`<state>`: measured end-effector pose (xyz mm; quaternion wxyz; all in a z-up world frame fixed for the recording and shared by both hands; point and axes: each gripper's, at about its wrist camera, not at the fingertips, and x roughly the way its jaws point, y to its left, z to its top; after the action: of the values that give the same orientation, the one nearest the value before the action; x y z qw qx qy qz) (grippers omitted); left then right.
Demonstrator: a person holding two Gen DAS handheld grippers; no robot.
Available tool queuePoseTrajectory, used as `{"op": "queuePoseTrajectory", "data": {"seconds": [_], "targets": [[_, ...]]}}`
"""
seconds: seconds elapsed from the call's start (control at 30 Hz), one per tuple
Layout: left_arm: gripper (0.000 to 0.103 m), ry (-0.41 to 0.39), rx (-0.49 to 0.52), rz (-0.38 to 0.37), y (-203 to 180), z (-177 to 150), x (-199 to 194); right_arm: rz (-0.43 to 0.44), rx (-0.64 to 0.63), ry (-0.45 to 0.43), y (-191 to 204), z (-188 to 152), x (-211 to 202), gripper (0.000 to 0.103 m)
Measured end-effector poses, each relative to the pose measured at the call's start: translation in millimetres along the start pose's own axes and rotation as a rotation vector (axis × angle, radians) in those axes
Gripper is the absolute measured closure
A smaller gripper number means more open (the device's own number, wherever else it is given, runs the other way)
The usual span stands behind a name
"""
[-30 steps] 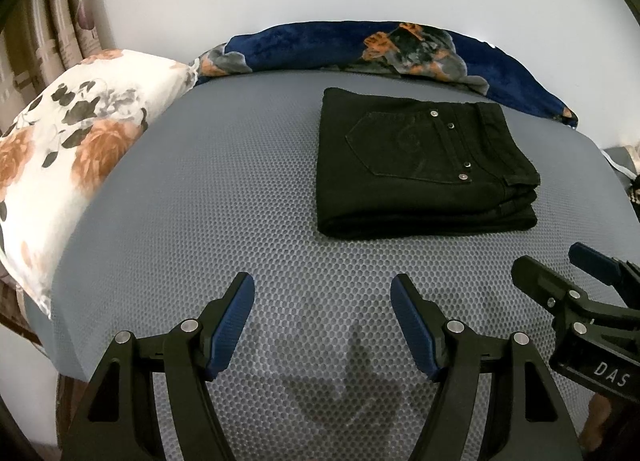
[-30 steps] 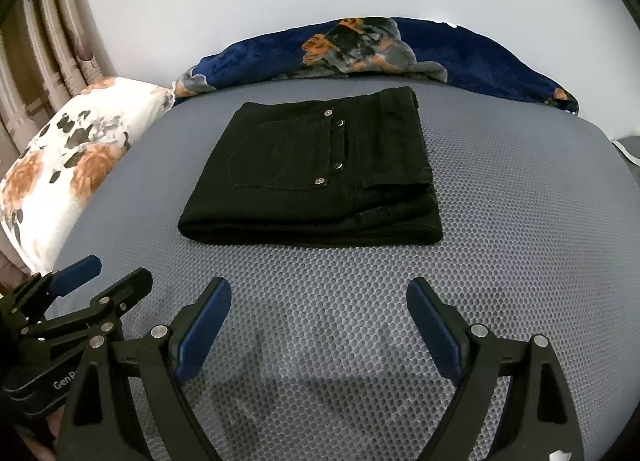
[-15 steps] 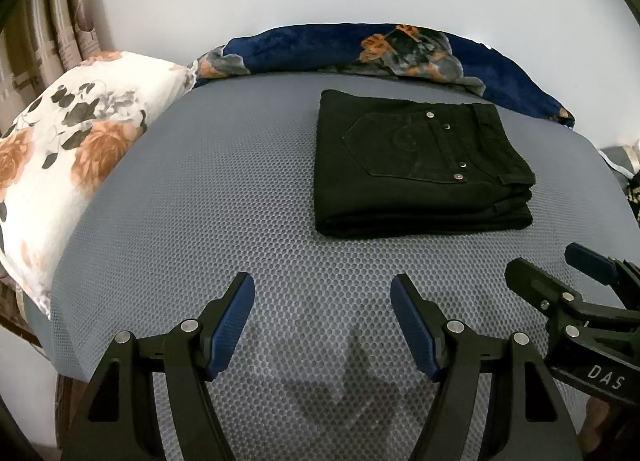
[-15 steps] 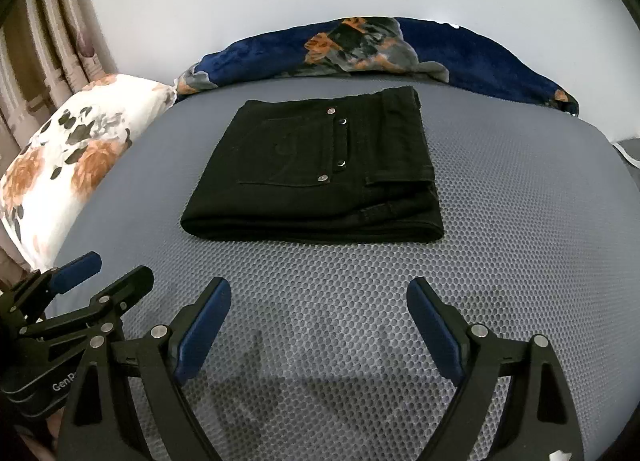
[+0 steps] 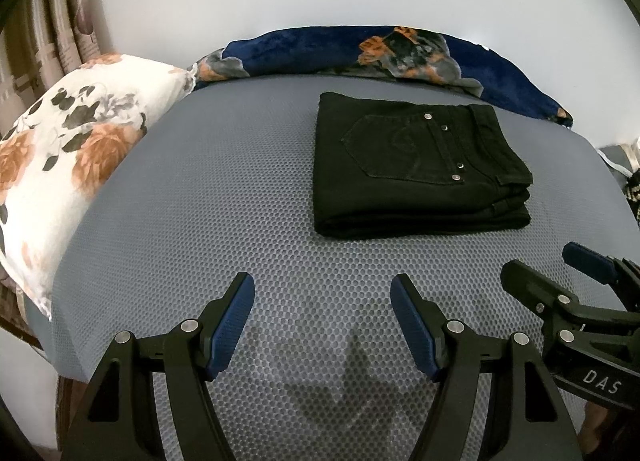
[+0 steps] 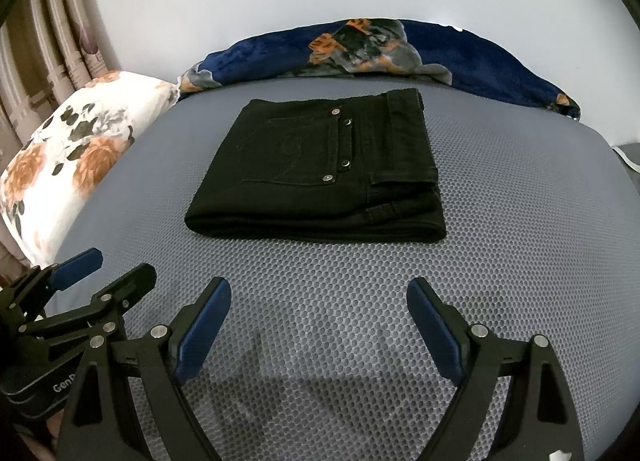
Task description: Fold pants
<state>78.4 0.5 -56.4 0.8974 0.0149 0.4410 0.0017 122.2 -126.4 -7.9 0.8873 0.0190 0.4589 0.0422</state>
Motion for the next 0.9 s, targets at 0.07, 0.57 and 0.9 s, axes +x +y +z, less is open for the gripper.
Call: {"op": "queuePoseTrajectory", "data": {"seconds": [0.07,0.57,0.9], "targets": [[0.032,0.001,0.000,0.000,-0.6,0.3,0.0,-0.004,0.000,0.002,-0.1,-0.1,0.2,0.015],[0.032,0.002,0.001,-0.005,-0.1,0.1,0.4,-0.008,0.004,0.008,0.3,-0.5,0.4,0.015],[0.032,0.005,0.000,-0.005,-1.2,-1.0,0.0,-0.012,-0.004,0.011,1.0,-1.0,3.0,0.015]]}}
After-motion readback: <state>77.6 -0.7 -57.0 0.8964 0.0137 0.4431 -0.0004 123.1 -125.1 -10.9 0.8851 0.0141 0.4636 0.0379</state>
